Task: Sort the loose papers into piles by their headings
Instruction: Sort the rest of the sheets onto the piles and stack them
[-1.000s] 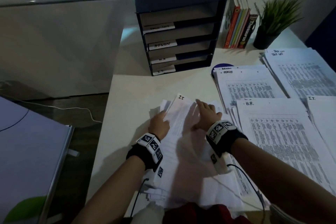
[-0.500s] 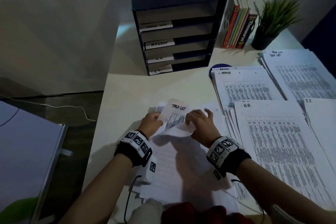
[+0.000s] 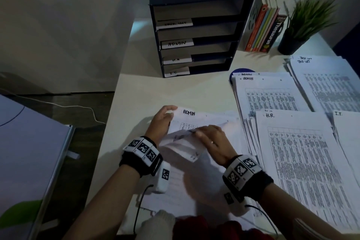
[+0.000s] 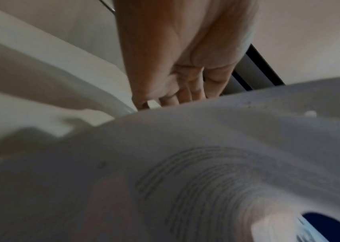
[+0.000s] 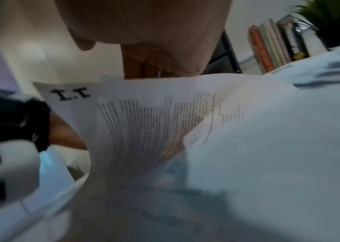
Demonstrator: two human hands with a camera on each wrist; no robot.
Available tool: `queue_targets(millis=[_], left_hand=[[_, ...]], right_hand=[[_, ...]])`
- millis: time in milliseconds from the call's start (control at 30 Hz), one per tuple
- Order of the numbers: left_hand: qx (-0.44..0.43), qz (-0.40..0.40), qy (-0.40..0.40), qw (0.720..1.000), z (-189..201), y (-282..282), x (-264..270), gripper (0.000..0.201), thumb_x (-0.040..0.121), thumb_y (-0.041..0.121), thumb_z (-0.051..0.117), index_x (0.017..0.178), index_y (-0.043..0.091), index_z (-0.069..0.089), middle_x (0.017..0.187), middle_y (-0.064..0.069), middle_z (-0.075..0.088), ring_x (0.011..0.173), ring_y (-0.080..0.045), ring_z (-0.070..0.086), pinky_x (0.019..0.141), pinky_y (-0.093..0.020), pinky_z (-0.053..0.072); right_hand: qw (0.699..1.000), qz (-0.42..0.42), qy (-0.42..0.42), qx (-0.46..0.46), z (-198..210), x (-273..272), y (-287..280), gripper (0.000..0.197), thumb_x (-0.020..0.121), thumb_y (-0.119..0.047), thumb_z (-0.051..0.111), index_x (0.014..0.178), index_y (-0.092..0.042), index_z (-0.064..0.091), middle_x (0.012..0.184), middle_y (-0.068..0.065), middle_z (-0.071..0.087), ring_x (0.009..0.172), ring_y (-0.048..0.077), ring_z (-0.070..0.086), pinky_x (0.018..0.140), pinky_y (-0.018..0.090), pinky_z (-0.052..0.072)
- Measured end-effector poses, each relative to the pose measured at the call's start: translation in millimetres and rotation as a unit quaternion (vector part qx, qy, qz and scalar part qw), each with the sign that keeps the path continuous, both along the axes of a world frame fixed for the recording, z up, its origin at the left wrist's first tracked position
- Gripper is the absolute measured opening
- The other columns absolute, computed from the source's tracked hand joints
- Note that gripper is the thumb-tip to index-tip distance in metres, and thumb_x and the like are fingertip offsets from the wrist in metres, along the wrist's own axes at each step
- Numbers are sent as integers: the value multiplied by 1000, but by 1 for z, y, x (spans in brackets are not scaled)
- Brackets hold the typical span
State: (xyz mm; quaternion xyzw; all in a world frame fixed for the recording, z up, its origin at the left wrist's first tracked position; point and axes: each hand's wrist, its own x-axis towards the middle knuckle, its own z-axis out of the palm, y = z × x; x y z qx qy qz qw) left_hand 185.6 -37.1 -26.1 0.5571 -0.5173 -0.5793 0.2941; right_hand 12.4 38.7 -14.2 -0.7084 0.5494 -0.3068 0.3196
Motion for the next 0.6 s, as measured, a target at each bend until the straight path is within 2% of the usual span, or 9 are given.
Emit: queue_targets(millis=[67, 133, 167, 267, 333, 433, 500, 567, 600], left_hand=[[-33, 8, -13, 999, -3, -2, -1, 36, 93, 5, 38, 97, 36, 55, 68, -11, 49, 63, -18, 44, 62, -26, 37], [-63, -8, -44, 997, -3, -1, -4, 35, 92, 1, 38, 102, 31, 53, 55, -1, 34, 49, -12, 30, 49, -22, 27], [-74, -13, -49, 996, -1, 0, -4, 34, 92, 1, 38, 105, 29, 52, 54, 1, 30, 47, -10, 26, 47, -22, 24], [-94, -25, -53, 994, 2, 3, -6, 31, 95, 6, 38, 116, 26, 49, 57, 4, 31, 49, -10, 27, 48, -21, 25], [-100, -35, -58, 993, 3, 5, -7, 27, 97, 11, 38, 119, 22, 48, 65, 8, 42, 53, -7, 36, 53, -20, 30], [-91, -45, -43, 994, -1, 2, -8, 18, 97, 9, 40, 109, 12, 53, 92, -1, 56, 75, -13, 48, 66, -21, 37], [-69, -42, -22, 997, -6, 0, -7, 17, 97, 10, 41, 91, 10, 57, 83, -9, 51, 75, -18, 43, 66, -29, 35], [-50, -35, -4, 998, -11, -1, -5, 25, 97, 13, 42, 77, 14, 56, 72, -9, 46, 70, -19, 39, 67, -31, 32], [-43, -32, -3, 999, -12, -2, -4, 26, 97, 14, 43, 74, 15, 56, 71, -8, 46, 69, -19, 39, 67, -31, 32]], right_hand=[[995, -92, -39, 10, 1, 1, -6, 38, 90, -34, 50, 90, -1, 69, 89, 12, 70, 79, 15, 60, 69, 17, 37], [988, -150, -35, 19, 1, 1, -15, 11, 84, -10, 62, 91, -2, 60, 86, 12, 66, 79, 26, 60, 65, 22, 38], [987, -155, -32, 34, 1, 2, -19, 16, 82, -4, 62, 96, -5, 53, 85, 11, 63, 76, 26, 58, 63, 24, 37], [989, -115, -27, 89, 3, 2, -30, 50, 81, -1, 61, 124, -10, 37, 82, 7, 60, 71, 20, 55, 60, 23, 38], [990, -90, 2, 108, 0, 1, -37, 64, 81, -3, 64, 136, -15, 33, 84, 9, 61, 77, 23, 59, 65, 26, 44], [989, -87, 25, 119, -1, 3, -42, 61, 82, -6, 63, 137, -18, 39, 107, 14, 65, 100, 30, 60, 86, 34, 49], [990, -91, 12, 109, 0, 4, -41, 56, 83, -3, 61, 135, -18, 44, 116, 13, 63, 106, 27, 59, 89, 30, 48], [992, -90, 0, 86, 0, 4, -38, 53, 81, 1, 58, 130, -16, 50, 117, 8, 63, 105, 22, 59, 83, 20, 46], [993, -91, -5, 72, -1, 4, -35, 51, 80, 3, 58, 127, -15, 53, 117, 7, 63, 104, 21, 60, 82, 18, 45]])
